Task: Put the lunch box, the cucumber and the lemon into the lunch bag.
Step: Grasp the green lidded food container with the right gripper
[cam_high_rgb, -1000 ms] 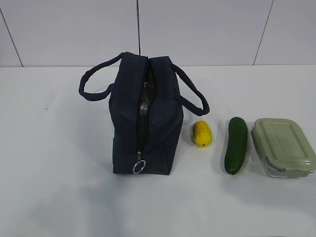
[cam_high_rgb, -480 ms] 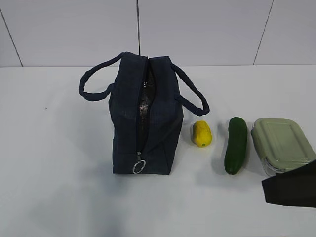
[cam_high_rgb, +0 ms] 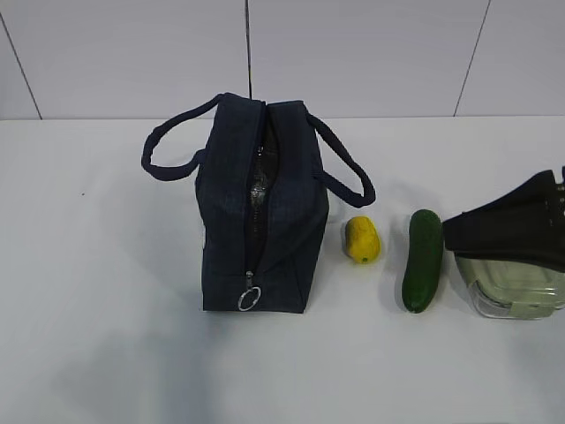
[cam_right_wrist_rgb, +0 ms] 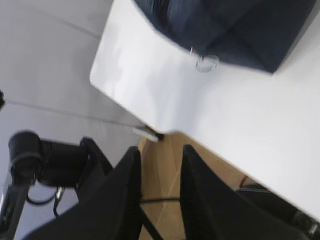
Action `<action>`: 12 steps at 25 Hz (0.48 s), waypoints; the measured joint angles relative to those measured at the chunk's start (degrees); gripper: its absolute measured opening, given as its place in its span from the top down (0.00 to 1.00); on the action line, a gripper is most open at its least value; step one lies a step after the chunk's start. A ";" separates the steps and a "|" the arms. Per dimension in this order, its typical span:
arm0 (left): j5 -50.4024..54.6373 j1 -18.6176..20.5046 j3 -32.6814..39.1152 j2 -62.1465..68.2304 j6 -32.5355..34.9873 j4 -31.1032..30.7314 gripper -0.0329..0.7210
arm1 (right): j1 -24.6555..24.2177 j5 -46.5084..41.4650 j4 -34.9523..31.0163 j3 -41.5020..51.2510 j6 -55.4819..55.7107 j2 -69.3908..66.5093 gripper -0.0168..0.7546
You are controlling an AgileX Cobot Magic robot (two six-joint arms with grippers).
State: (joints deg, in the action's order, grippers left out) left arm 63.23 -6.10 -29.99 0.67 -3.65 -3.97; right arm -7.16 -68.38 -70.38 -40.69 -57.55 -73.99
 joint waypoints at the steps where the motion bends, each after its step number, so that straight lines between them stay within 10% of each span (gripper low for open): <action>1: 0.00 0.00 0.00 0.00 0.00 0.00 0.55 | -0.70 -0.02 -0.14 -0.57 -0.59 -1.33 0.71; 12: 0.00 0.00 0.00 0.00 0.00 0.00 0.55 | -13.91 0.06 3.50 -3.83 -2.00 -8.64 0.71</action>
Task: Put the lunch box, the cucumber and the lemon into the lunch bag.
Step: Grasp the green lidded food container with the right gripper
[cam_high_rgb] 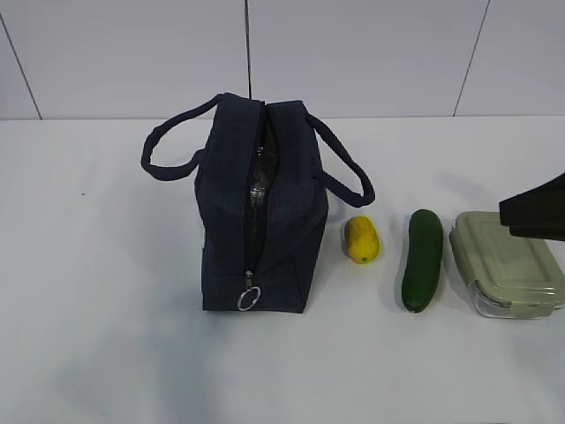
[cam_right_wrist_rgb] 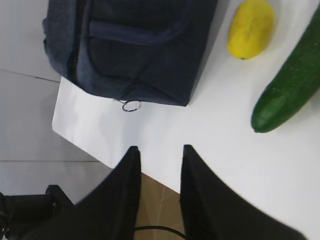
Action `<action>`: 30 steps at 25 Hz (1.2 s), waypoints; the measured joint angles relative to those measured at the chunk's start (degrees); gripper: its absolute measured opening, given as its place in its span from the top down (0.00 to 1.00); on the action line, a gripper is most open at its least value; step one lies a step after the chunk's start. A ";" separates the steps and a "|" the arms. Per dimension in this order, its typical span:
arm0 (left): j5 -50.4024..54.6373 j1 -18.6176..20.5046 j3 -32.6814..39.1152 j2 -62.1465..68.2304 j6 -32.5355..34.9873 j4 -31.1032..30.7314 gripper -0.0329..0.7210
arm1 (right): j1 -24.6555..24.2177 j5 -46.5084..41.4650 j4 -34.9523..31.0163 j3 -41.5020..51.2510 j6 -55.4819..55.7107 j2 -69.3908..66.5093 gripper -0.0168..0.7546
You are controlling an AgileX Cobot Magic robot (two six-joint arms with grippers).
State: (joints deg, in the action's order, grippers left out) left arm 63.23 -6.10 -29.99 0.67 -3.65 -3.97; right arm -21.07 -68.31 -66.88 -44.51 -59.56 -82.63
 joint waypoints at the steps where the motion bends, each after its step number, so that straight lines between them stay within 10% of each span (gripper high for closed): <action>1: 0.00 0.00 0.00 0.00 0.00 0.00 0.55 | -1.10 0.00 0.04 -0.15 -0.13 -1.27 0.71; 16: 0.00 0.00 0.00 0.00 0.00 0.00 0.55 | -5.24 0.37 11.33 -19.80 2.11 -16.55 0.69; 24: 0.00 0.00 0.00 0.00 0.00 0.00 0.55 | -5.24 -0.03 19.10 -24.02 7.53 -17.21 0.29; 30: 0.00 0.00 0.00 0.00 0.00 0.00 0.55 | -5.24 -0.16 20.58 -24.02 7.79 -20.26 0.22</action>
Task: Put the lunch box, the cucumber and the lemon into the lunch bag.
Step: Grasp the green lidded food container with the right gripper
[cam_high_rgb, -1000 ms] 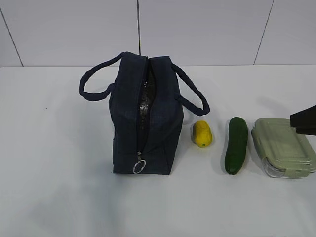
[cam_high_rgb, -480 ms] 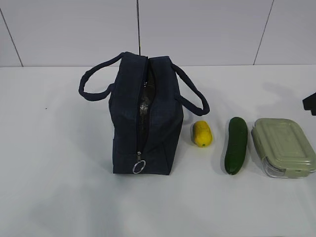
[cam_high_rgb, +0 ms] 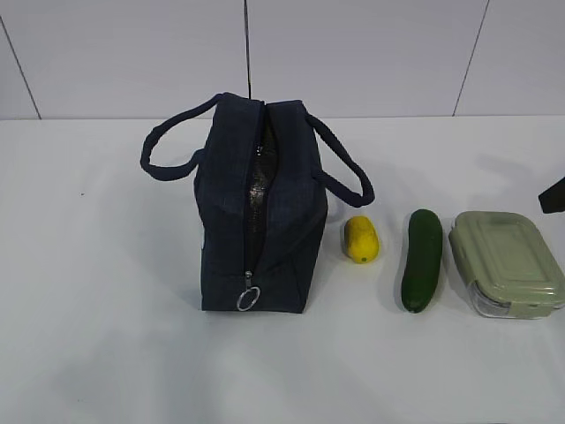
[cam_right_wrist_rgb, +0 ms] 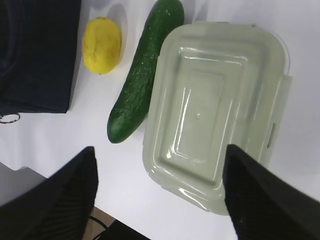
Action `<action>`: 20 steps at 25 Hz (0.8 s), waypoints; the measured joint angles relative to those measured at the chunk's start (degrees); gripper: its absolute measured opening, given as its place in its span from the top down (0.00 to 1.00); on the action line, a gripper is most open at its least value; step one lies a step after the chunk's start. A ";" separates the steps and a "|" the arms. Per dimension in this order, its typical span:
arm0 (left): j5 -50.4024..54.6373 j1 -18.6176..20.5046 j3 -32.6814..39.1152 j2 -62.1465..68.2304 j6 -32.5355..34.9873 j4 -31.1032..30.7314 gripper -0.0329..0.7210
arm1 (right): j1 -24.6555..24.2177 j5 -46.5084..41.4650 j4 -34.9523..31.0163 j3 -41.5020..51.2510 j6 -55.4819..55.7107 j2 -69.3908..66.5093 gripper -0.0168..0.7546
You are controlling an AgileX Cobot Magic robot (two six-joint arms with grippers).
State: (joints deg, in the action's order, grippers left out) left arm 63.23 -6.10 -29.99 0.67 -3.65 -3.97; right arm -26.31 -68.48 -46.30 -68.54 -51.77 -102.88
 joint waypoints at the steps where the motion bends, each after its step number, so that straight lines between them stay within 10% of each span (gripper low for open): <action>1: 0.00 0.00 0.00 0.00 0.00 0.00 0.55 | 0.00 0.00 0.27 0.00 0.00 -0.54 0.22; 20: 0.00 0.00 0.00 0.00 0.00 0.00 0.55 | -5.26 0.11 -5.06 -2.33 -2.85 -9.73 0.22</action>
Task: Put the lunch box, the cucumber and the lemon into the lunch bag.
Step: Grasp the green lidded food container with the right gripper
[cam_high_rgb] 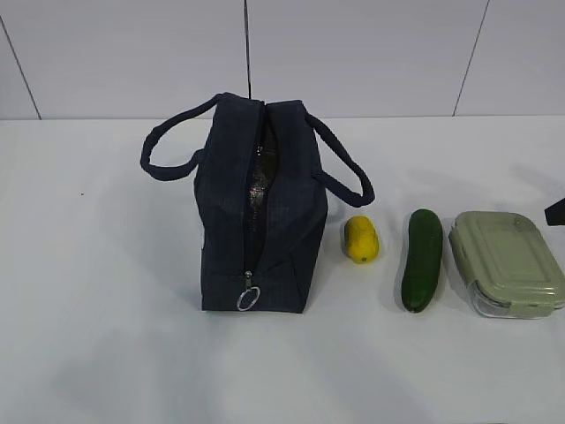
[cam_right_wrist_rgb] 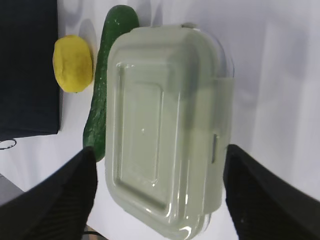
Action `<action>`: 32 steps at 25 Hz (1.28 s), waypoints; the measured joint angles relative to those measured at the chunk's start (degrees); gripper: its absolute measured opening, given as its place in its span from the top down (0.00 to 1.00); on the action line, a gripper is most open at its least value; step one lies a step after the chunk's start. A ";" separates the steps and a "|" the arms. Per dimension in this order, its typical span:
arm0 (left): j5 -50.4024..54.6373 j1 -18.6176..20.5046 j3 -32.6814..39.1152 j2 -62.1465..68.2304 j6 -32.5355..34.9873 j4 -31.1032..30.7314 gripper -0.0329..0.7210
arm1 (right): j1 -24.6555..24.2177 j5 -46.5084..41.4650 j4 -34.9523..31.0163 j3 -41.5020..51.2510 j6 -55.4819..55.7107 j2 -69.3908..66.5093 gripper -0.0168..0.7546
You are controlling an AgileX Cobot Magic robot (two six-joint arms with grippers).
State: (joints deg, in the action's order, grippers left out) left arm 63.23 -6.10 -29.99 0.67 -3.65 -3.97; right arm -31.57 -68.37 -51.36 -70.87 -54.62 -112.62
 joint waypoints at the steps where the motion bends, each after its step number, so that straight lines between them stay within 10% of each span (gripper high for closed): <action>1: 0.00 0.00 0.00 0.00 0.00 0.00 0.55 | 0.00 0.10 -0.24 -0.71 -0.12 -0.55 0.22; 32: 0.00 0.00 0.00 0.00 0.00 0.00 0.55 | 2.95 0.51 -1.88 -2.46 -5.36 -8.85 0.22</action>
State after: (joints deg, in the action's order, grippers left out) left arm 63.23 -6.10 -29.99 0.67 -3.65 -3.97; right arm -28.62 -67.85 -53.25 -73.33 -59.98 -121.47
